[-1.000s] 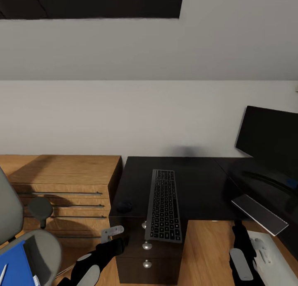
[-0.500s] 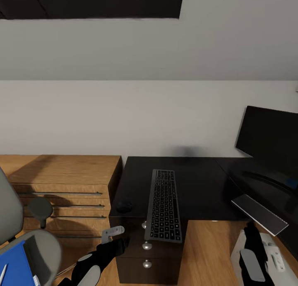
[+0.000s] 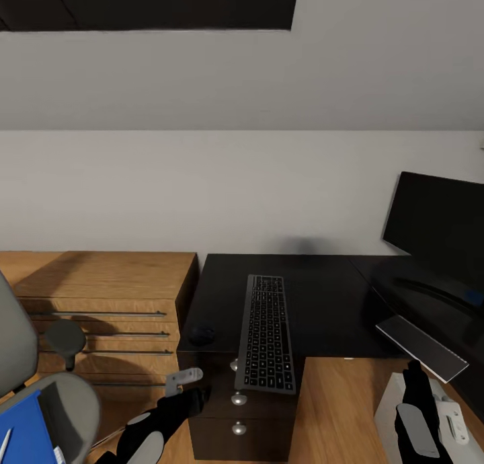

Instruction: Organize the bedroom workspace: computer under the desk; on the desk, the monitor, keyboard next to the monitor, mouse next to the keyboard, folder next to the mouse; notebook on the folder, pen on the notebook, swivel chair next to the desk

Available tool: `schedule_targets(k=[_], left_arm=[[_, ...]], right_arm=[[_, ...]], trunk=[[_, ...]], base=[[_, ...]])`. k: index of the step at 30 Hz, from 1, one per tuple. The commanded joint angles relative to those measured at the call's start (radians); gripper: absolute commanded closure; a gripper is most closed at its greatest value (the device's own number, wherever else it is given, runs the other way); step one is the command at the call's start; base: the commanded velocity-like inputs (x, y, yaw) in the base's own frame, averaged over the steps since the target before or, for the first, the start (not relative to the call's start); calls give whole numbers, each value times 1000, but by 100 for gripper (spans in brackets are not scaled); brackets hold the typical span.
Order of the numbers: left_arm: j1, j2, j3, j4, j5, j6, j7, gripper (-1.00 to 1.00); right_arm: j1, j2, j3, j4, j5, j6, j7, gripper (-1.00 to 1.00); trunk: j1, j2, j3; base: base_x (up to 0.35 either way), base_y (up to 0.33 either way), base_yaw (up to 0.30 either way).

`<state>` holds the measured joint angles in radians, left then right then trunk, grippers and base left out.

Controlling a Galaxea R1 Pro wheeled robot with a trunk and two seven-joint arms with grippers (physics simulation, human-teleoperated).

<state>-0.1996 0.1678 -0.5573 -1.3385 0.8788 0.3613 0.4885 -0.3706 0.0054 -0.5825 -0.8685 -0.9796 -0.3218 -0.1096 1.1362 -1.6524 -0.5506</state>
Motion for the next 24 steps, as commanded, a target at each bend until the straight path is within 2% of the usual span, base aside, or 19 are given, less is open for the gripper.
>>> schedule_targets(k=[1, 4, 9, 14, 15, 17, 18, 24], left_arm=[[-1, 1, -7, -1, 8, 0, 9, -100], [-1, 2, -26, 0, 7, -1, 11, -100], [-1, 5, -80, 1, 1, -4, 16, -100], [-1, 7, -98, 1, -1, -40, 16, -100], [5, 9, -123, -2, -2, -111, 13, -100], [12, 14, -146, -5, -2, -152, 13, -100], [18, 23, -175, -9, -3, -193, 12, -100], [27, 50, -274, -19, -4, -329, 12, -100]], right_arm=[[-1, 0, 0, -1, -7, -2, -1, -100], [-1, -1, 1, -1, -7, 0, 0, -100], [-1, -4, 1, -1, -7, 1, 1, -100], [-1, -5, 1, -1, -7, 1, 1, -100], [-1, -6, 1, 0, -7, 1, 1, -100], [-1, -7, 1, 0, -7, 1, 1, -100], [-1, -9, 1, 0, -7, 1, 0, -100], [-1, -12, 1, 0, -7, 1, 0, -100]], trunk=[[0, -1, -1], [0, -1, -1], [0, -1, -1], [0, -1, -1], [0, -1, -1], [0, -1, -1], [0, -1, -1], [0, -1, -1]], base=[[0, 0, 0], [0, 0, 0], [0, 0, 0], [0, 0, 0], [0, 0, 0], [0, 0, 0], [0, 0, 0], [0, 0, 0]])
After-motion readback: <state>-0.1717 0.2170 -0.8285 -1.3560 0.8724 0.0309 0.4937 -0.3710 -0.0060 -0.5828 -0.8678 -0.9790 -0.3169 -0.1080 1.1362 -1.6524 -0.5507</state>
